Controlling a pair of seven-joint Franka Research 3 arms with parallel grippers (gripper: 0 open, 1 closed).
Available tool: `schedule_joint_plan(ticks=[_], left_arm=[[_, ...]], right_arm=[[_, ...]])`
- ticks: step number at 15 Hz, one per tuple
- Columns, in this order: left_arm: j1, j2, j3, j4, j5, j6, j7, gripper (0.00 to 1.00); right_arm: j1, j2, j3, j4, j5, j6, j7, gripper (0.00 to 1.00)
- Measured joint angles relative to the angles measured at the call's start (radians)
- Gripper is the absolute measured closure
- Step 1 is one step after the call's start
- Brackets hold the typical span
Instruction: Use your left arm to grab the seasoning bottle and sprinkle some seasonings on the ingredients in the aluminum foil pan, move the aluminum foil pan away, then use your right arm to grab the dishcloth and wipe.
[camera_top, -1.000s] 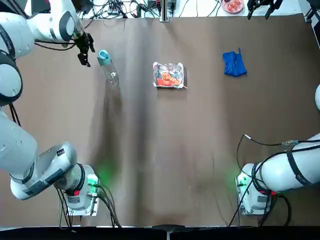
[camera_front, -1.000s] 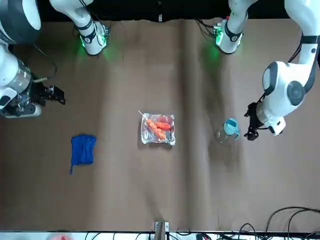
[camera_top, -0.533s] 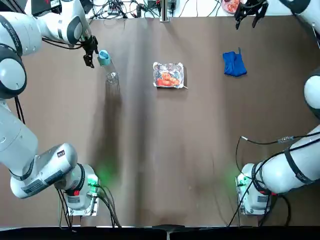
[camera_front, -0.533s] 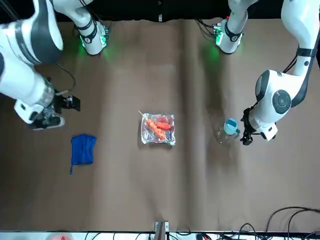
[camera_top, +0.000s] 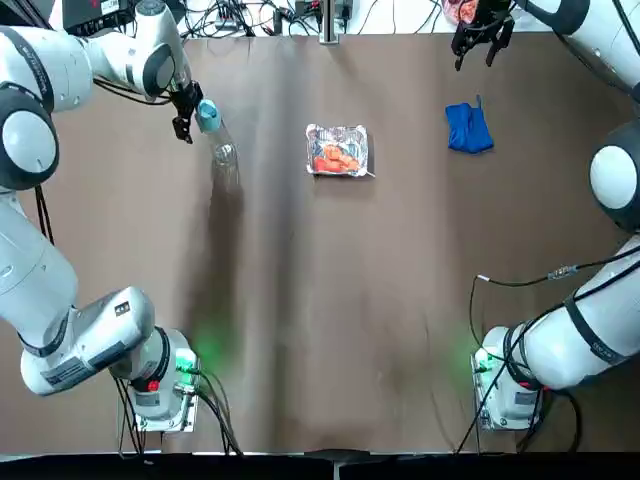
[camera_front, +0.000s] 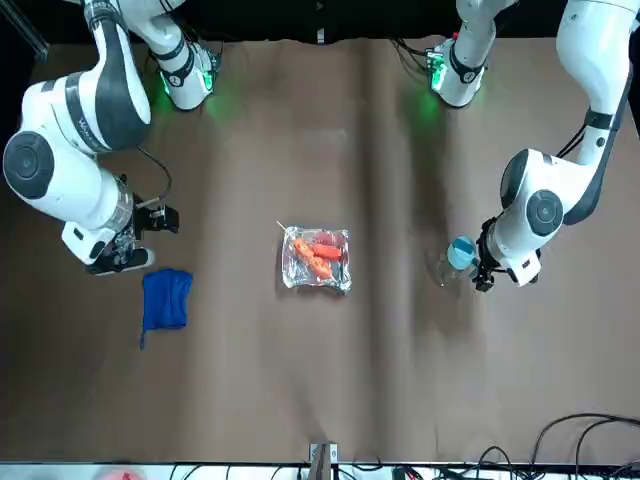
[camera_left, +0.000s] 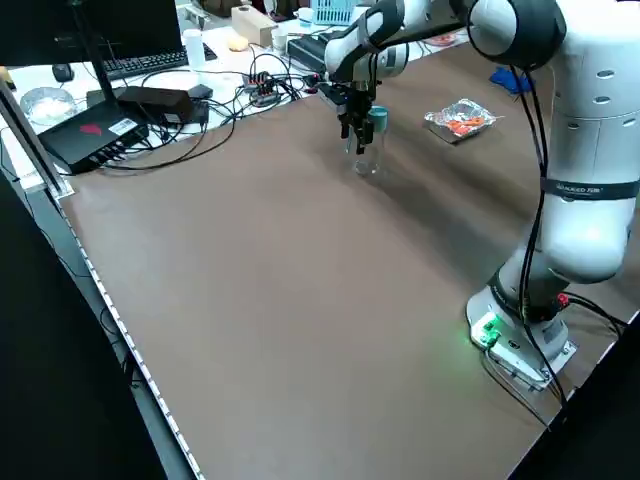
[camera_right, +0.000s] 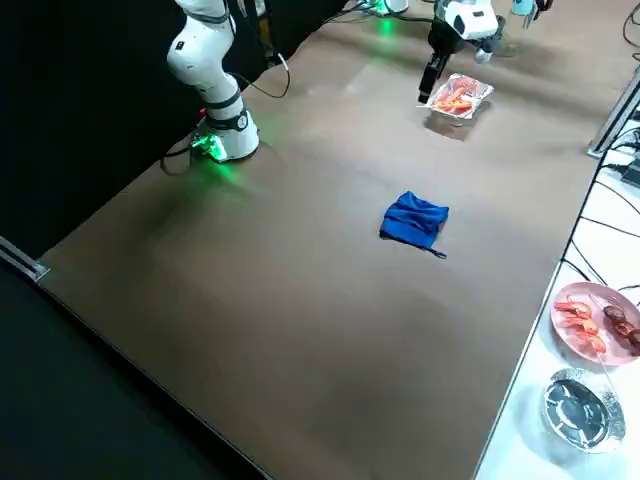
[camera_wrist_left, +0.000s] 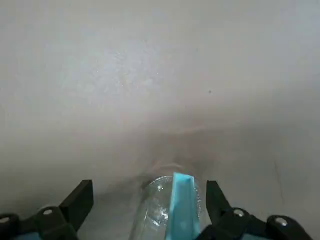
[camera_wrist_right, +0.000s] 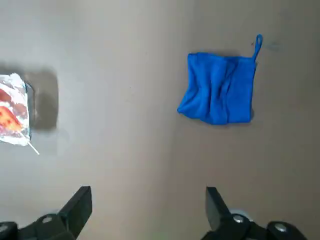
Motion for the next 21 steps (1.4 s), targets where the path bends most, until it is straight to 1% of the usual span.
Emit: schedule_joint_plan(ticks=[5,6,7,10,11,13,19,20,21], left_arm=[[0.001,0.0,0.001,0.003,0.01,0.0,0.025,0.02],[0.003,0.0,0.001,0.003,0.01,0.0,0.031,0.08],[0.004,0.0,0.001,0.003,0.011,0.0,0.037,0.11],[0.005,0.0,0.001,0.004,0.011,0.0,0.044,0.14],[0.004,0.0,0.001,0.004,0.011,0.0,0.057,0.14],[0.003,0.0,0.0,0.005,0.012,0.0,0.066,0.14],[0.001,0.0,-0.001,0.006,0.012,0.0,0.1,0.14],[0.0,0.0,-0.001,0.006,0.012,0.0,0.1,0.14],[-0.001,0.0,-0.002,0.006,0.012,0.0,0.101,0.17]], right_arm=[[-0.015,0.017,-0.008,-0.002,0.003,0.065,0.0,0.0],[-0.022,0.024,-0.01,-0.003,0.003,0.071,0.0,0.0],[-0.033,0.028,-0.01,-0.003,0.003,0.076,0.0,0.0],[-0.089,0.032,-0.013,-0.003,0.003,0.082,-0.031,0.0],[-0.128,0.032,-0.014,-0.003,0.003,0.081,-0.074,0.0],[-0.151,0.032,-0.015,-0.003,0.003,0.08,-0.091,0.0],[-0.148,0.032,-0.008,-0.002,0.003,0.08,-0.097,0.0],[-0.147,0.032,-0.007,-0.002,0.003,0.079,-0.097,0.0],[-0.147,0.032,-0.006,-0.002,0.003,0.078,-0.097,0.0]])
